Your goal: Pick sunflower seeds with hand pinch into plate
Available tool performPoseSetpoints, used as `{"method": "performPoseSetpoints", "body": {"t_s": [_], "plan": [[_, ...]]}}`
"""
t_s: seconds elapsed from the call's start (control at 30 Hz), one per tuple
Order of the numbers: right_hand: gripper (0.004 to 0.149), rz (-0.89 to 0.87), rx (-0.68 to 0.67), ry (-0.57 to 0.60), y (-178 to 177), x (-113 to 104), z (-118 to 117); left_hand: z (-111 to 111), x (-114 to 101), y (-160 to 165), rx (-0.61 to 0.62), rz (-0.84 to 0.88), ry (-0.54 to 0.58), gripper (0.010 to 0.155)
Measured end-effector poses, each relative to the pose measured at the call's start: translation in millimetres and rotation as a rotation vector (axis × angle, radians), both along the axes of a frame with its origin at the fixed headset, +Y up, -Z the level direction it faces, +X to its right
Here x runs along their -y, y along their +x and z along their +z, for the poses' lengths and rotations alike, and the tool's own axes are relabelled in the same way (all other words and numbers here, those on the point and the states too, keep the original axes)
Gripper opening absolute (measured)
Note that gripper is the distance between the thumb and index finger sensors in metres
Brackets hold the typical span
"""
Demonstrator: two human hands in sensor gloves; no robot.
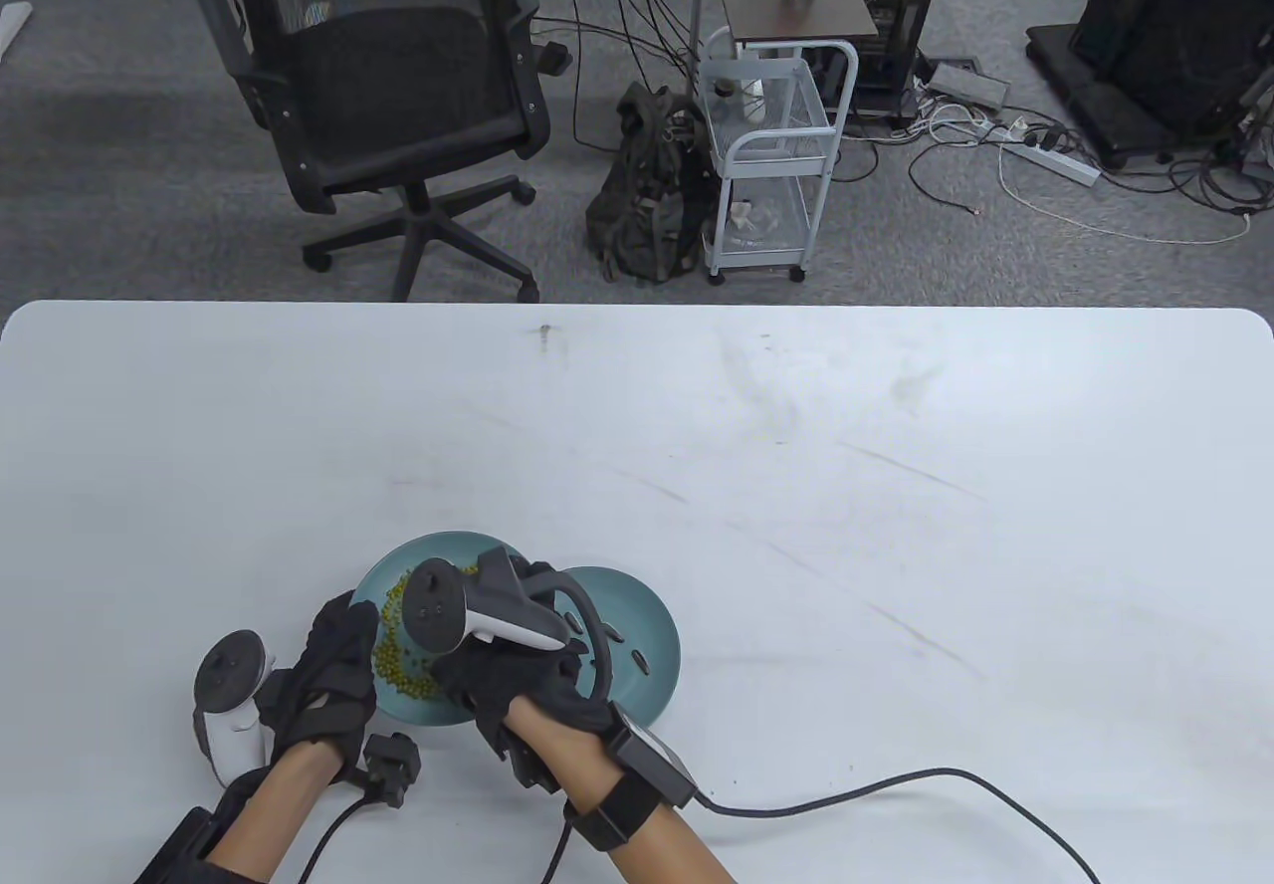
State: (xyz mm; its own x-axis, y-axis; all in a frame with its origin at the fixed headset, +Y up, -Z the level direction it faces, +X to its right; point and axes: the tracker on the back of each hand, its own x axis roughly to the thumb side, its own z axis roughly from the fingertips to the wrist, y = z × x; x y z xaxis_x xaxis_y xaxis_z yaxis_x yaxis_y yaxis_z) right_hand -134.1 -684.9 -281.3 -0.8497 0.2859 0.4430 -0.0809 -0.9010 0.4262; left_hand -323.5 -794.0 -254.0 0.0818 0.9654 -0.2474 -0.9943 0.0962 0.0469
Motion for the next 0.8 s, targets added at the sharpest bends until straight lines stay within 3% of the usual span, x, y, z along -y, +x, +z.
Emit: {"method": "performPoseSetpoints", "body": {"t_s": [0.23, 0.8], "plan": [[0.036, 0.109, -0.061, 0.140, -12.0, 2.1, 8.7, 2.2, -1.1, 0.9, -0.005, 0.003, 0.012, 0.046], [0.034, 0.105, -0.060, 0.110, -8.4, 3.4, 7.9, 2.1, -0.5, 2.6, 0.013, -0.002, 0.022, 0.047]]}}
